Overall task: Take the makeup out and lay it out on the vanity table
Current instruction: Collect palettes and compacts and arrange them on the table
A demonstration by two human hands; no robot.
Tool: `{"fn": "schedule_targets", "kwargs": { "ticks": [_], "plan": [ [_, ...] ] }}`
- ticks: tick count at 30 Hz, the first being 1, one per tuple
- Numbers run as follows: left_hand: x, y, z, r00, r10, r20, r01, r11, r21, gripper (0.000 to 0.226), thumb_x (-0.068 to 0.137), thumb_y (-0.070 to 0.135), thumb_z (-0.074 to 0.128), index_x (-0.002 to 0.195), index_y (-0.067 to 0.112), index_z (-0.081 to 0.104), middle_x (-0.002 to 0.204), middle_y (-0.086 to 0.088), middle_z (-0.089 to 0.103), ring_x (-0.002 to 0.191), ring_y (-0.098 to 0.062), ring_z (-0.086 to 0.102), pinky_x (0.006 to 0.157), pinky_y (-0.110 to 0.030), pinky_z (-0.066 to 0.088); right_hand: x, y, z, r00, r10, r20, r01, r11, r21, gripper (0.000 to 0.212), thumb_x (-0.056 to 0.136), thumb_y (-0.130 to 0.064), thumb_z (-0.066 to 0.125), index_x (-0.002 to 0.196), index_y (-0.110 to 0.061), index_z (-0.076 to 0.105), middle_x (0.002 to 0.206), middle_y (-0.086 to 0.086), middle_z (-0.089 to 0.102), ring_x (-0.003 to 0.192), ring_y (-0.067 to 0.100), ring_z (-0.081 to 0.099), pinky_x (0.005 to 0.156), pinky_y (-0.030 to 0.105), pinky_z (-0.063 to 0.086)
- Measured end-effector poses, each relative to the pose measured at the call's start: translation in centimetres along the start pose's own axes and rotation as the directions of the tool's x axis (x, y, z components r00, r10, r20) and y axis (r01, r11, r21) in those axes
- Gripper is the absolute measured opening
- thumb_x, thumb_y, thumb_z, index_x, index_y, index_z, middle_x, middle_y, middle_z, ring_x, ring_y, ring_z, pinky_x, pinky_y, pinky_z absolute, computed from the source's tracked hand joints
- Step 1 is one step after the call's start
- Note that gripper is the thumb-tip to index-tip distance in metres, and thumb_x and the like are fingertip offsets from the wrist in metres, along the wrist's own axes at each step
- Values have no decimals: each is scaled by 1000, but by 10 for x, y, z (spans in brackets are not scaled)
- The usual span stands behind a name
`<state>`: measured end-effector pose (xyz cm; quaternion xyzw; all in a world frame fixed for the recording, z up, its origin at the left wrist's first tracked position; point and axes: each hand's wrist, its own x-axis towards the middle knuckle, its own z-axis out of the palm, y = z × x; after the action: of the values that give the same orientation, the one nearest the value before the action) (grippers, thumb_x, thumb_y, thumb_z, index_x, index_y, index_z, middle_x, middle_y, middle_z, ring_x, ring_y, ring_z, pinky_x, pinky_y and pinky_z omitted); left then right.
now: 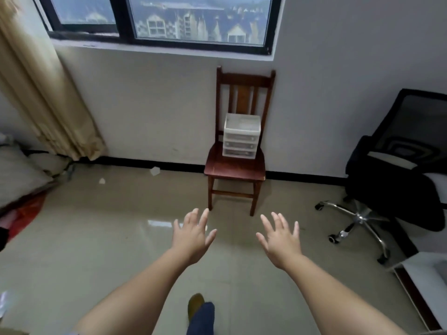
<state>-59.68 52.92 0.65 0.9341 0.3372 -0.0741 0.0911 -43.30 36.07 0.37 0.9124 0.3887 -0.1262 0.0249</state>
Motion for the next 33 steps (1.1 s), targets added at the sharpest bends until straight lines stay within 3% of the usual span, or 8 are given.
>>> {"fn": "schedule_targets", "kwargs": {
  "ticks": [2, 9, 14, 20, 26, 29, 33],
  "plan": [
    [56, -17, -13, 1000, -3, -7, 3, 1000, 12, 79, 83, 66, 0, 150, 25, 1, 157, -6, 6, 144, -21, 9, 114, -49, 14, 52, -10, -12, 1000, 19, 8, -19, 1000, 12, 58, 99, -51, 17, 151, -31, 2, 160, 2, 0, 147, 18, -6, 115, 54, -4],
    [224, -38, -63, 996, 85, 16, -86, 996, 24, 66, 96, 57, 20, 150, 25, 2, 158, -6, 5, 144, -20, 8, 115, -48, 14, 195, -21, -51, 992, 118, 34, -120, 990, 70, 58, 99, -50, 19, 151, -31, 4, 159, 1, 3, 147, 17, -2, 116, 52, -1],
    [321, -31, -71, 987, 158, 31, -159, 987, 35, 65, 96, 55, 21, 150, 24, 3, 157, -6, 8, 144, -21, 10, 115, -48, 15, 284, -9, -52, 983, 161, 88, -169, 981, 97, 57, 99, -49, 19, 151, -30, 6, 159, 2, 6, 147, 18, 0, 116, 52, 1],
    [451, -27, -60, 989, 133, 62, -137, 988, 73, 65, 97, 55, 21, 150, 23, 2, 157, -7, 8, 145, -20, 6, 116, -46, 13, 420, 13, -49, 980, 137, 147, -158, 978, 137, 55, 100, -48, 21, 150, -31, 10, 158, 2, 11, 146, 18, 6, 117, 51, 3],
    [588, -2, -58, 992, 99, 83, -98, 995, -11, 65, 97, 51, 26, 151, 22, 2, 158, -8, 8, 145, -21, 6, 116, -44, 12, 561, 46, -56, 957, 89, 278, -122, 987, 105, 55, 100, -47, 20, 151, -27, 12, 158, 4, 14, 146, 20, 11, 117, 47, 10],
    [648, 6, -50, 989, 143, 45, -142, 989, -33, 66, 97, 40, 35, 151, 21, 2, 158, -6, 9, 146, -19, 5, 117, -42, 11, 628, 53, -43, 926, 100, 365, -210, 939, 274, 51, 100, -39, 28, 148, -20, 24, 151, 9, 29, 137, 26, 31, 109, 41, 31],
    [720, 2, -22, 964, 266, 3, -266, 963, 34, 75, 89, 20, 46, 151, 16, 3, 159, -5, 4, 147, -19, 1, 118, -41, 6, 704, 52, 6, 877, 125, 464, -397, 732, 554, 43, 95, -14, 36, 138, -13, 43, 139, 12, 48, 118, 27, 52, 93, 27, 40]
  ]
}}
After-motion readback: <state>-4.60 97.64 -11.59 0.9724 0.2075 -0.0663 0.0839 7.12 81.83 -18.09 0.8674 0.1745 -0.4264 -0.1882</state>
